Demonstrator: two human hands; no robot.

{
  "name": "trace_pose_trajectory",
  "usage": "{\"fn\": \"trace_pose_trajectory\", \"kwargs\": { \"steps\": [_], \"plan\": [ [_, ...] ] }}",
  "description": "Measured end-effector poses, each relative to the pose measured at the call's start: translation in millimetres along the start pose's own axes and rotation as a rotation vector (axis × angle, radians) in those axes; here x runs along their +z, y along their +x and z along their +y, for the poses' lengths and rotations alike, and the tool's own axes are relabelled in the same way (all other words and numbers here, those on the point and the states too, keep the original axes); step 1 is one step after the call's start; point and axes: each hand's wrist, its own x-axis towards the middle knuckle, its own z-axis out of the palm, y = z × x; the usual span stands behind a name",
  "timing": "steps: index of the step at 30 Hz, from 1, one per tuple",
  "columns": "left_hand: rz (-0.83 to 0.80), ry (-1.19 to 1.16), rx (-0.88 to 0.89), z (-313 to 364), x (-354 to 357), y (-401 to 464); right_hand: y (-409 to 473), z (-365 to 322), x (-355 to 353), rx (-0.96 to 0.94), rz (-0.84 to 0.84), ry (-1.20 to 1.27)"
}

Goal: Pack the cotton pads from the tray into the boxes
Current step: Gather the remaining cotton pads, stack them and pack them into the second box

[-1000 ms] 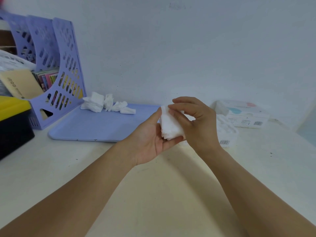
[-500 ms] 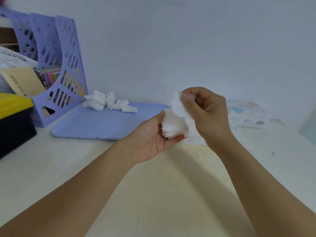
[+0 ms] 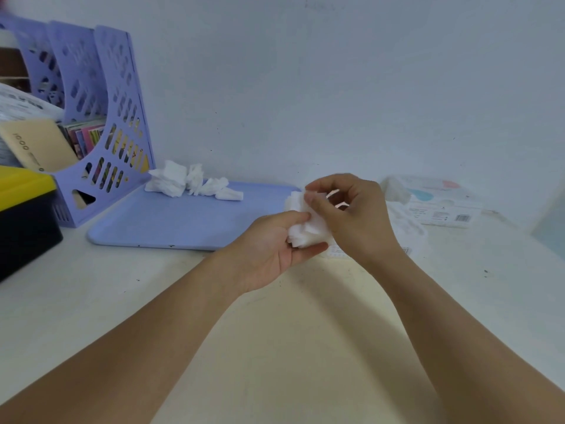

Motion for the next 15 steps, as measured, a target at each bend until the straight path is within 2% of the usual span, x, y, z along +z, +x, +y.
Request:
{"fn": "trace_pose_trajectory", "kwargs": {
  "steps": [3,5,8,15],
  "plan": [
    [0.001,-0.066,0.004,0,-1,1,-2,-4,6,0.09,0.051,0.089],
    [-0.037,-0.066,0.011,-1,4,-2,-6,-6,14,0.201,-0.057,0.217],
    [-0.073,0.033,0.039,-4,8,-3,-15,-6,24,0.178,-0.225,0.178],
    [0.15,0.363,0.229,1,1,2,5,-10,-12,0.195,-0.301,0.132]
  ]
}}
